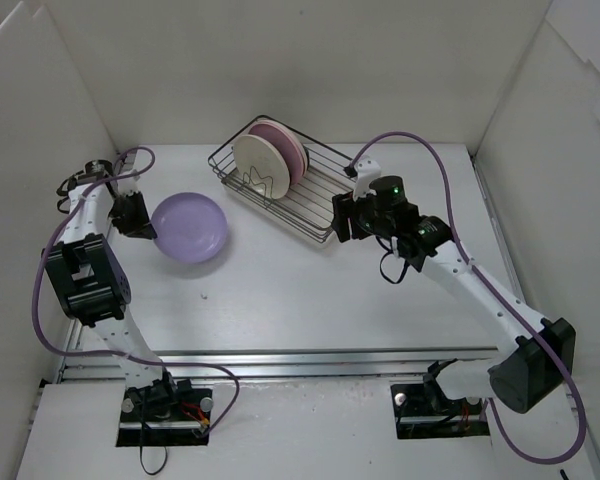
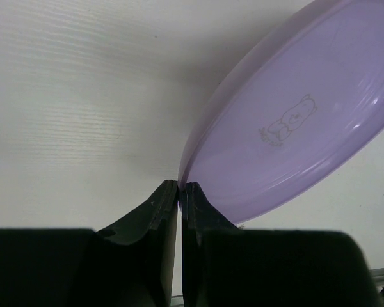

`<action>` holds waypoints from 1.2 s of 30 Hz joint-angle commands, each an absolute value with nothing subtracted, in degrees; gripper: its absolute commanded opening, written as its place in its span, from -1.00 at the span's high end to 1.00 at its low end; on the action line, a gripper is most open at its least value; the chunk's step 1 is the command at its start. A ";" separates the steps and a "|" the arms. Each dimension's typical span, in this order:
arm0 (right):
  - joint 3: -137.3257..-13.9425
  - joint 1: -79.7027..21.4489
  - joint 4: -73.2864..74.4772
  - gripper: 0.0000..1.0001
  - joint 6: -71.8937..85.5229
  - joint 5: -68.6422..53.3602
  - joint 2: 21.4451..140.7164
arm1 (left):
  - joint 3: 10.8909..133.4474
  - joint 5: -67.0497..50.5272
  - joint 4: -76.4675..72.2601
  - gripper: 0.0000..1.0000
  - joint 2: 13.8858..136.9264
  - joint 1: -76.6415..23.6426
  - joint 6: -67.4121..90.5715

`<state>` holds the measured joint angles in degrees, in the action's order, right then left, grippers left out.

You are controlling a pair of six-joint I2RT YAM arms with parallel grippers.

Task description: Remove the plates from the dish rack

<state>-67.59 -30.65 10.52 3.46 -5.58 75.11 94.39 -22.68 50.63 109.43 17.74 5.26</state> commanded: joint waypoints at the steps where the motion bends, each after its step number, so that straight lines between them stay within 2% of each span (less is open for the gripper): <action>1: -70.22 -31.38 7.91 -0.16 4.48 -4.13 72.42 | 98.08 -26.01 50.80 1.00 107.05 18.19 6.68; 8: -72.24 -32.34 8.18 -0.16 8.51 -2.73 72.42 | 94.75 -28.56 49.39 1.00 99.77 16.97 2.21; 15: -79.01 -35.94 10.54 -0.27 9.05 -2.37 79.53 | 92.37 -30.77 49.22 1.00 97.56 15.91 1.40; 21: -79.37 -37.18 10.90 -0.31 8.44 -1.50 79.46 | 94.48 -31.55 50.10 1.00 102.46 18.62 5.70; 31: -76.55 -37.71 11.51 -0.31 8.35 -0.18 77.52 | 107.48 -27.77 52.82 1.00 115.56 23.20 9.05; 36: -76.64 -37.88 11.95 -0.31 8.26 1.67 77.61 | 103.72 -26.99 53.08 1.00 116.28 23.73 9.05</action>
<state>-76.36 -37.34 13.89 7.99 -0.60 80.03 103.46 -26.83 51.42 118.93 23.51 7.73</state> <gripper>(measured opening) 0.653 0.077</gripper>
